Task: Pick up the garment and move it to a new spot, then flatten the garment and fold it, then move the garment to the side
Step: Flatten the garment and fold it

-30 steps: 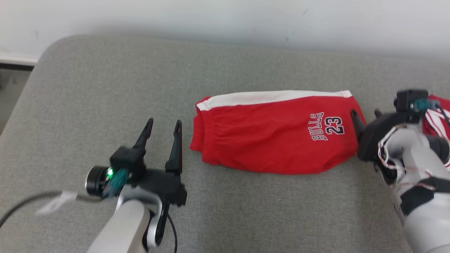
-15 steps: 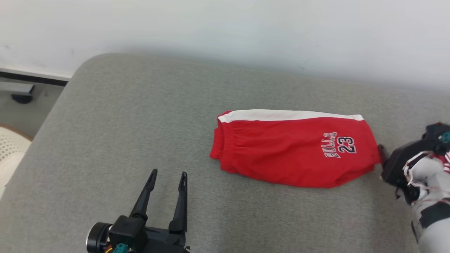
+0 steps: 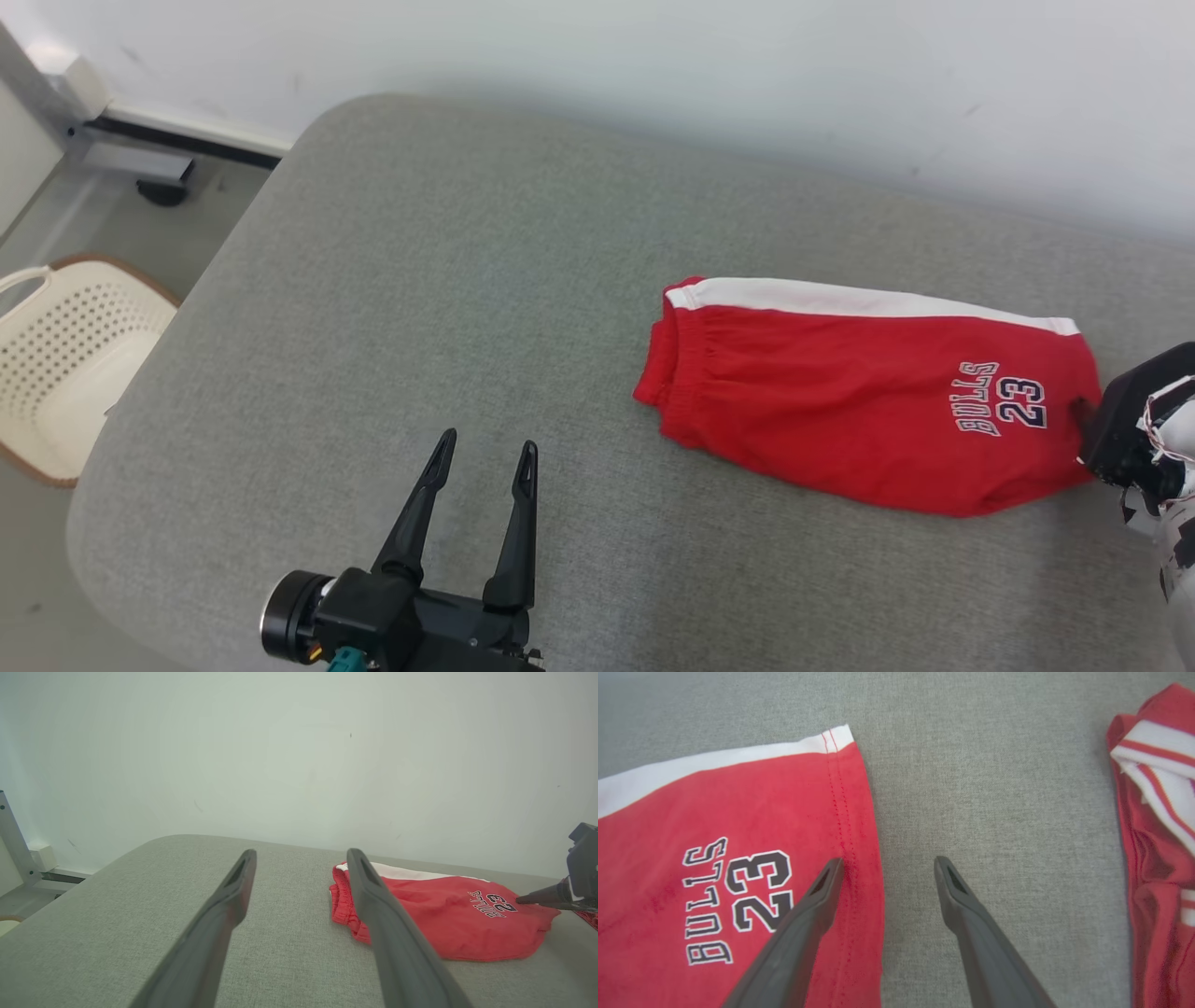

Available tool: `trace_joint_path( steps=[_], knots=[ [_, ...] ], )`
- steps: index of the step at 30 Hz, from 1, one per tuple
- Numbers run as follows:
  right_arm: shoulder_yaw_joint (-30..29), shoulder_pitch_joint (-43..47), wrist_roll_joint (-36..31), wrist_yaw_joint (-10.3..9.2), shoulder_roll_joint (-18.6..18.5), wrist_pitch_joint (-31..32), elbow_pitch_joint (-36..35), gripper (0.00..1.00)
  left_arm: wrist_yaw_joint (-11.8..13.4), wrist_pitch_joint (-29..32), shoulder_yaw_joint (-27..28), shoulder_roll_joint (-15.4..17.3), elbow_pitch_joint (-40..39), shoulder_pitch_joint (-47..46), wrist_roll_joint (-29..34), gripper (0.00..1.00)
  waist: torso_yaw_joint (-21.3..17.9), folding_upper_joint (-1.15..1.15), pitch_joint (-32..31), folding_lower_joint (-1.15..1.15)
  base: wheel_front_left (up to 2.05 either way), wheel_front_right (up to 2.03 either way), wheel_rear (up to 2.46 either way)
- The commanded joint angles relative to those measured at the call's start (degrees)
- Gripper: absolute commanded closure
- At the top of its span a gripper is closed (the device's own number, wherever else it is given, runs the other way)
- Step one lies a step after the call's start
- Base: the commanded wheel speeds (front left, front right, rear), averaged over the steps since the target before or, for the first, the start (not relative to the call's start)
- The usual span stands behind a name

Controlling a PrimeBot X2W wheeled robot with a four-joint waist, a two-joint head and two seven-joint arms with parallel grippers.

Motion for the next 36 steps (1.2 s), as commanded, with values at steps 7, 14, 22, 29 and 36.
trace_joint_path(
  steps=[7, 14, 22, 29, 36],
  knots=[
    [-6.24, -0.54, -6.09, -0.15, 3.18, 3.40, 0.29, 0.00, 0.18, -0.22, 0.36, -0.85, -1.15, -0.51, 0.60, 0.00, 3.16, 0.00, 3.59, 0.00, 0.00, 0.00, 0.00],
    [-7.54, 0.42, -12.07, 0.18, 7.99, 8.24, -0.75, 0.19, -0.09, -0.22, 0.83, -1.58, -0.44, -0.69, 0.49, 0.00, 3.43, 0.00, 3.72, 0.00, 0.00, 0.00, 0.00],
    [-6.85, 1.64, -14.13, 0.08, 7.89, 8.23, -2.84, 1.00, -0.54, -0.22, 1.61, -1.71, 0.59, 0.13, -0.21, 0.00, 2.94, 0.00, 2.20, 0.00, 0.00, 0.00, 0.00],
    [-8.89, 2.29, -15.94, -0.03, 7.38, 6.27, -7.01, 1.00, -0.70, -0.22, 2.08, -1.79, 1.09, 0.81, -0.67, 0.00, 1.73, 0.00, 0.71, 0.00, 0.00, 0.00, 0.00],
    [-9.78, 4.41, -19.35, -0.03, 5.43, 5.17, -10.73, 1.00, -1.09, -0.22, 2.35, -1.49, 1.73, 1.40, -1.44, 0.00, 0.49, 0.00, -1.93, 0.00, 0.00, 0.00, 0.00]
  ],
)
